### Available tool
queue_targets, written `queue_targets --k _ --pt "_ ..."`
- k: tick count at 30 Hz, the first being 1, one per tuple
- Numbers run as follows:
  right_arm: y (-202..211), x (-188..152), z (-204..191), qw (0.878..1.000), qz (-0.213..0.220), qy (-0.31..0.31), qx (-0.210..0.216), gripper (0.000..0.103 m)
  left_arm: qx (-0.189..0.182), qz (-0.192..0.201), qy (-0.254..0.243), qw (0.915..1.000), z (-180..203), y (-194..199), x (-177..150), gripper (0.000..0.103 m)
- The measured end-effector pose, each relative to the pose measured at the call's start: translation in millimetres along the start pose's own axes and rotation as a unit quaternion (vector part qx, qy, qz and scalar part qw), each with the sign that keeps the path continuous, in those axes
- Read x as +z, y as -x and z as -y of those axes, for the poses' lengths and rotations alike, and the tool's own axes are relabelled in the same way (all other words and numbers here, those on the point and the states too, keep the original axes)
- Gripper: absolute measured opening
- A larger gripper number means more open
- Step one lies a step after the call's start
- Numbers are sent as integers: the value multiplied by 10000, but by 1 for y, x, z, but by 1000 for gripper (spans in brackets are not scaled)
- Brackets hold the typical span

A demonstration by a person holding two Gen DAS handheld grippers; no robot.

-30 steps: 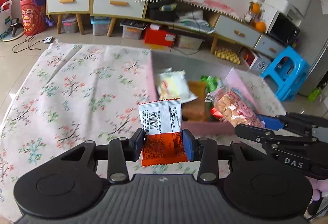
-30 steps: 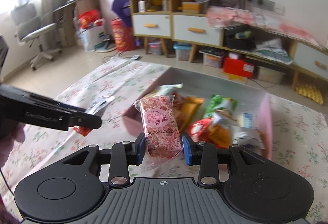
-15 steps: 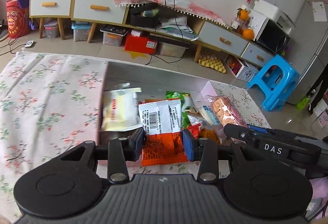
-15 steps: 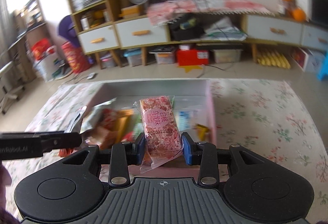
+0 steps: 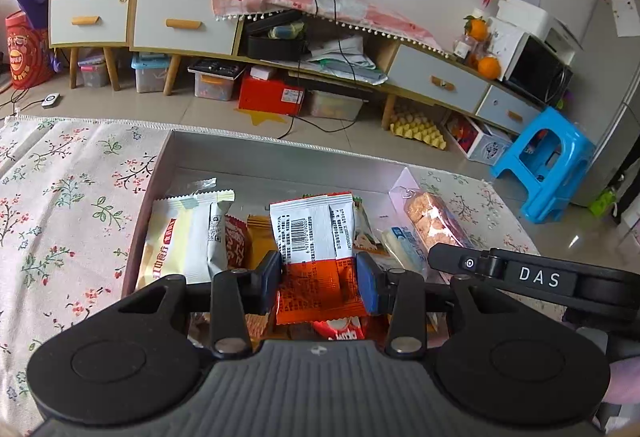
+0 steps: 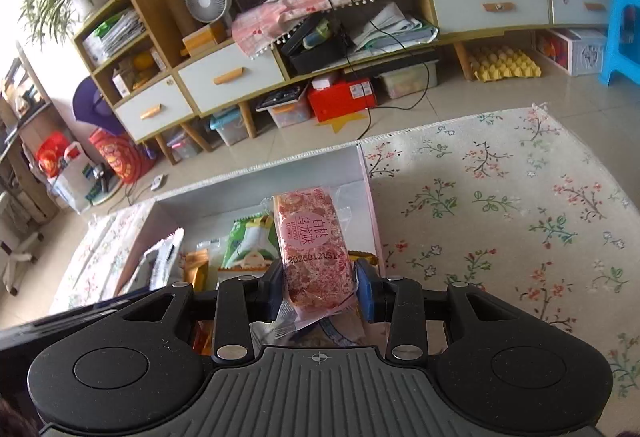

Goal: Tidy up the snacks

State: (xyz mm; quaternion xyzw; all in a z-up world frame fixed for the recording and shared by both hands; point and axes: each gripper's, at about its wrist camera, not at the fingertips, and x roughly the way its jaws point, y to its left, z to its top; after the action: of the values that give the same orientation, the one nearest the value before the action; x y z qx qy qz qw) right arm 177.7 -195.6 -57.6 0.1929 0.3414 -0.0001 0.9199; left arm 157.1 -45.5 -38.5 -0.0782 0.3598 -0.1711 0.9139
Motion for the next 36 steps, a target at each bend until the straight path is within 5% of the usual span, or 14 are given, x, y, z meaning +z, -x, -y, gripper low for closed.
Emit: queue_targets --k 6,10,23,36 --pt "-2 1 2 9998 38 -123 164 39 72 108 118 9998 -1 1 0 41" --pt "0 2 4 9995 15 -192 240 58 67 224 42 9997 4 7 1 59" --pt "45 3 -4 9999 89 90 7 86 369 242 -6 9990 10 43 1 101" --pt "115 -28 -37 9969 -349 585 -393 96 1033 -213 29 9944 7 101 -25 103"
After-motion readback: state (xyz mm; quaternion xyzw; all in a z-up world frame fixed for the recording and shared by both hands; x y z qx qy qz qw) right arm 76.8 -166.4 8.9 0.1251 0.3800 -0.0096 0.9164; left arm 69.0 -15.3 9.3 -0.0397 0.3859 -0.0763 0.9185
